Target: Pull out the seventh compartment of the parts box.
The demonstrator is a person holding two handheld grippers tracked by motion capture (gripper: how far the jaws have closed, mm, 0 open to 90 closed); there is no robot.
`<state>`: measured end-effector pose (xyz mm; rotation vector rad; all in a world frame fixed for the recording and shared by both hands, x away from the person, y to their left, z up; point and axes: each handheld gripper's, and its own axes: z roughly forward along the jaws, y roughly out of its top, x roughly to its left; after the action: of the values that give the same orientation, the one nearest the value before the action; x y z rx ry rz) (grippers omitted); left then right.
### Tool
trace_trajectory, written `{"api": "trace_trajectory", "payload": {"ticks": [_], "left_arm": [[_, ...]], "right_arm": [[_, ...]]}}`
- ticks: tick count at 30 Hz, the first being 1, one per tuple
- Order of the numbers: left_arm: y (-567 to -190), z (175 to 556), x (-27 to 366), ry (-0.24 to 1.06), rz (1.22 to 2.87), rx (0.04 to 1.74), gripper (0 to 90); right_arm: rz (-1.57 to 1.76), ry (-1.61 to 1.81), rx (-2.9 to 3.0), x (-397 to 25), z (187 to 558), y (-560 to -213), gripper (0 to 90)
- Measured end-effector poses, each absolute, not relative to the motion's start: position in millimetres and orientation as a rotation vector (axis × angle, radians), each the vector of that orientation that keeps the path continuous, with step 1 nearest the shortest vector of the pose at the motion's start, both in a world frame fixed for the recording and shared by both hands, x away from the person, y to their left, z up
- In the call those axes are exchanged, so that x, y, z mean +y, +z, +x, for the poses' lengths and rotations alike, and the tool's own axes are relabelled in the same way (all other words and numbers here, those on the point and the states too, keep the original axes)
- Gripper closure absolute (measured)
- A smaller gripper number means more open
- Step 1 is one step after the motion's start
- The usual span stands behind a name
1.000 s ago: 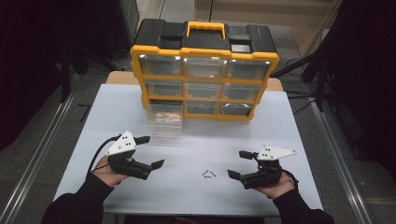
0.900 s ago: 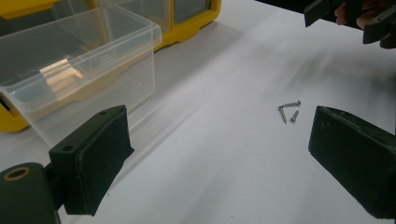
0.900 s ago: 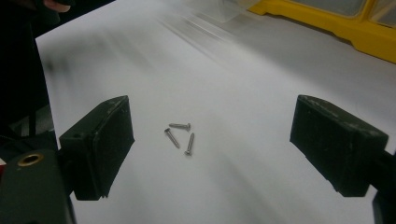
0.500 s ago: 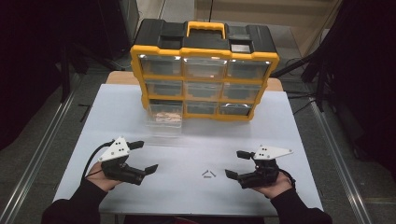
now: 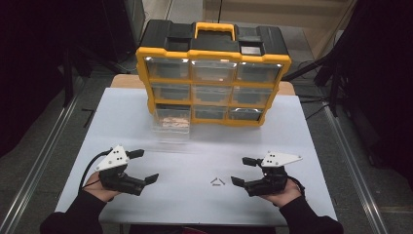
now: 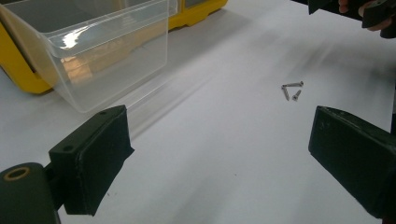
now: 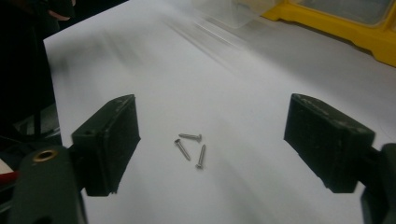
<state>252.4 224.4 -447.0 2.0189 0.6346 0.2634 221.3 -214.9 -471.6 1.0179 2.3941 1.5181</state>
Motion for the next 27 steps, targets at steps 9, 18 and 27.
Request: {"api": "trace_trajectory", "payload": {"ticks": [9,18,27], "left_arm": [[-449.0,253.1,226.7,0.262,2.023,0.644,5.5],[-449.9,253.7,226.5,0.259,2.017,0.645,5.5],[-449.6,253.2,227.7,0.257,2.019,0.649,5.5]], "right_arm": [[1.035,1.507,2.4,-207.9,225.5,-471.8,22.1],[1.036,1.515,2.39,-205.8,227.5,-471.1,26.1],[1.054,1.517,2.401,-204.2,231.0,-473.1,29.2]]}}
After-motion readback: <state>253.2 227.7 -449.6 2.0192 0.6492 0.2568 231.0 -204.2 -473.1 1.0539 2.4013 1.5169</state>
